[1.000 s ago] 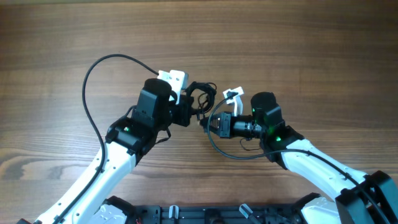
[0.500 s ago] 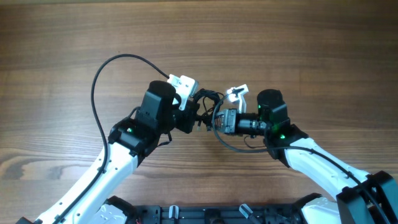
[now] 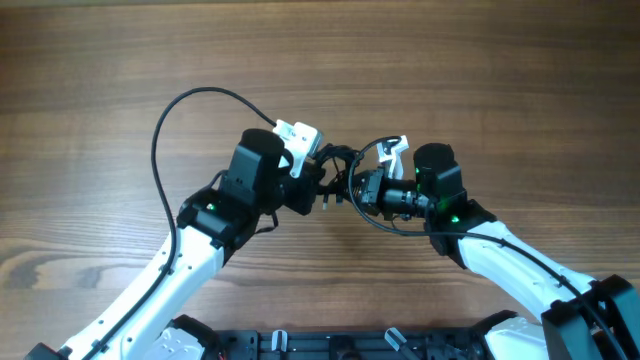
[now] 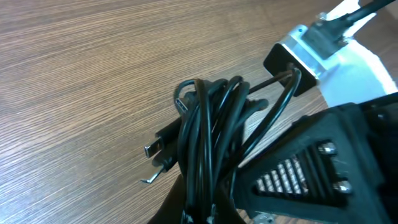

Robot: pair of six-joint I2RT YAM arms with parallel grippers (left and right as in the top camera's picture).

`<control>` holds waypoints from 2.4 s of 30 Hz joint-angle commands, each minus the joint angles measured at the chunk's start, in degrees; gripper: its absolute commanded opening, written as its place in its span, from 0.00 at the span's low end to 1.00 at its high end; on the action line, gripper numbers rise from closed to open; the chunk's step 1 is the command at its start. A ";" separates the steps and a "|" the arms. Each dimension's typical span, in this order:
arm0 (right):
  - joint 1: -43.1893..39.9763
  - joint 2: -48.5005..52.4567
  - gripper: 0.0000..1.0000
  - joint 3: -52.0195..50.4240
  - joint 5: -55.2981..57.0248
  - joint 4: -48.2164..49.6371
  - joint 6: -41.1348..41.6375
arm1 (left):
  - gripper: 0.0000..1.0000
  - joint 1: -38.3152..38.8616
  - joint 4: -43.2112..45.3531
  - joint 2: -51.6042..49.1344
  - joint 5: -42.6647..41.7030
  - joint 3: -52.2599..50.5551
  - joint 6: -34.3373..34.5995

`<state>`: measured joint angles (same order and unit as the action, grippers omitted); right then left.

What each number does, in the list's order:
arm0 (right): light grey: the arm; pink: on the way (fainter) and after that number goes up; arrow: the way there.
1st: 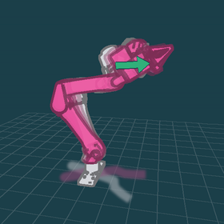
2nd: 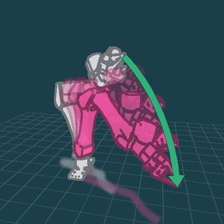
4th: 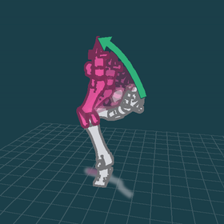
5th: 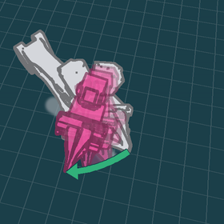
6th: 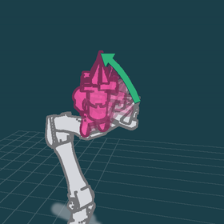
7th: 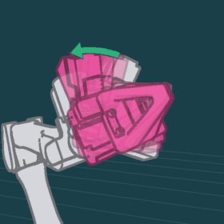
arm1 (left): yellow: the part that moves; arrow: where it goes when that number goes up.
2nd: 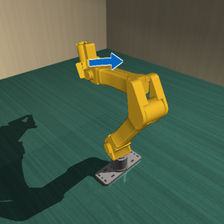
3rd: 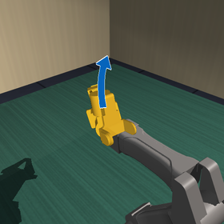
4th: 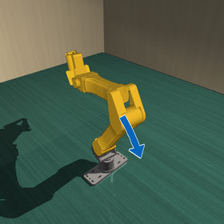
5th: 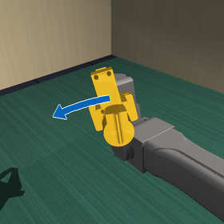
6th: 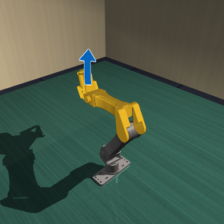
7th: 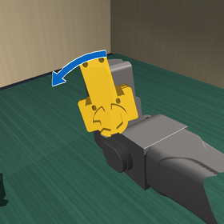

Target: Untangle cables

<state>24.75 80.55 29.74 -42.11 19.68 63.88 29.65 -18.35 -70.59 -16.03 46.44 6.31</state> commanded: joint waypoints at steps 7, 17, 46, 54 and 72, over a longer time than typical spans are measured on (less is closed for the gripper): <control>-0.81 0.02 0.05 0.59 1.01 1.18 -1.18 | 0.04 0.46 -1.22 0.28 1.31 0.50 -0.33; -2.21 0.02 0.36 0.57 -4.59 -1.64 -6.03 | 0.04 0.44 1.20 0.28 9.79 0.50 0.61; 4.79 0.02 0.05 0.59 3.52 -0.20 -23.17 | 0.04 0.46 -0.13 0.28 12.26 0.50 -2.08; 1.03 0.02 0.05 0.59 0.09 2.25 -11.91 | 0.04 0.46 -0.48 0.28 11.63 0.50 -3.13; 4.04 0.04 0.04 0.59 0.63 4.52 -2.43 | 0.04 0.52 0.76 0.26 4.33 0.50 -3.06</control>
<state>28.18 80.51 29.74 -41.74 23.33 60.93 29.95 -17.89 -70.91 -7.81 46.46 4.49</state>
